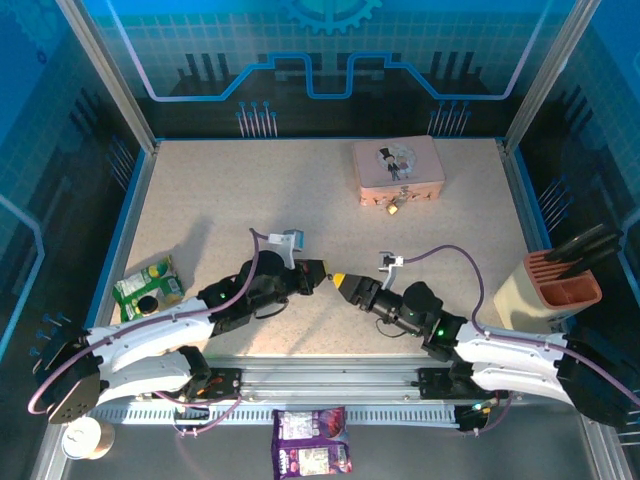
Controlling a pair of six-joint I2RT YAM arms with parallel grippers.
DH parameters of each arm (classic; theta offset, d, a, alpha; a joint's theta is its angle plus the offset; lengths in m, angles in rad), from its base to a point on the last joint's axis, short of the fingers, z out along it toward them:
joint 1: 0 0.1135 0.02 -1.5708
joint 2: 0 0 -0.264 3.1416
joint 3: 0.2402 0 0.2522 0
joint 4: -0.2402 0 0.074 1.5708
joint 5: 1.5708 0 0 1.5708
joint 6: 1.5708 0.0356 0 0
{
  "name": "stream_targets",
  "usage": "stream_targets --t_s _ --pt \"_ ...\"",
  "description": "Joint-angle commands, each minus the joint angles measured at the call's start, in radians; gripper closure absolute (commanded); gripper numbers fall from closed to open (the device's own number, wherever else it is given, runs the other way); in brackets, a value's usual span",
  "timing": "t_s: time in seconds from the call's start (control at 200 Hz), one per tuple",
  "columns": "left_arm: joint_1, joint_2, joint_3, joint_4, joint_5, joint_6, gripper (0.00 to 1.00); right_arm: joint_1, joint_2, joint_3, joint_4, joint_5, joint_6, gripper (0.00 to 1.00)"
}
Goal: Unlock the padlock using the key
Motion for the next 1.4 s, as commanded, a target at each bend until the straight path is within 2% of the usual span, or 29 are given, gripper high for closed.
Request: stream_targets --t_s 0.0,0.165,0.345,0.615,1.001,1.066,1.121,1.181,1.306,1.396 --pt "0.001 0.014 0.049 0.074 0.065 -0.04 1.0 -0.027 -0.022 -0.034 0.111 -0.039 -0.031 0.45" --pt "0.001 0.004 0.063 0.114 0.127 -0.085 1.0 -0.065 -0.024 -0.015 0.154 -0.149 -0.042 0.45" --pt "-0.001 -0.012 0.067 0.129 0.139 -0.096 1.0 -0.071 -0.022 -0.029 0.186 -0.146 -0.027 0.47" --pt "-0.001 -0.016 0.054 0.143 0.128 -0.098 1.0 -0.074 -0.013 -0.019 0.259 -0.212 -0.015 0.71" --pt "-0.001 -0.005 0.053 0.145 0.127 -0.089 1.0 -0.074 -0.025 -0.024 0.241 -0.2 -0.015 1.0" --pt "-0.001 0.001 0.058 0.135 0.118 -0.077 0.99 -0.074 -0.044 -0.016 0.195 -0.195 -0.025 1.0" --pt "-0.001 0.004 0.064 0.114 0.103 -0.068 0.83 -0.073 -0.069 -0.008 0.128 -0.181 -0.035 1.0" --pt "0.001 0.007 0.072 0.089 0.079 -0.046 0.76 -0.073 -0.108 0.005 0.028 -0.16 -0.051 1.0" --pt "0.022 0.023 0.117 -0.003 0.024 -0.006 0.64 -0.073 -0.231 0.053 -0.279 -0.091 -0.11 1.0" --pt "0.067 0.05 0.139 -0.028 0.029 0.004 0.55 -0.077 -0.326 0.121 -0.584 -0.001 -0.174 1.0"
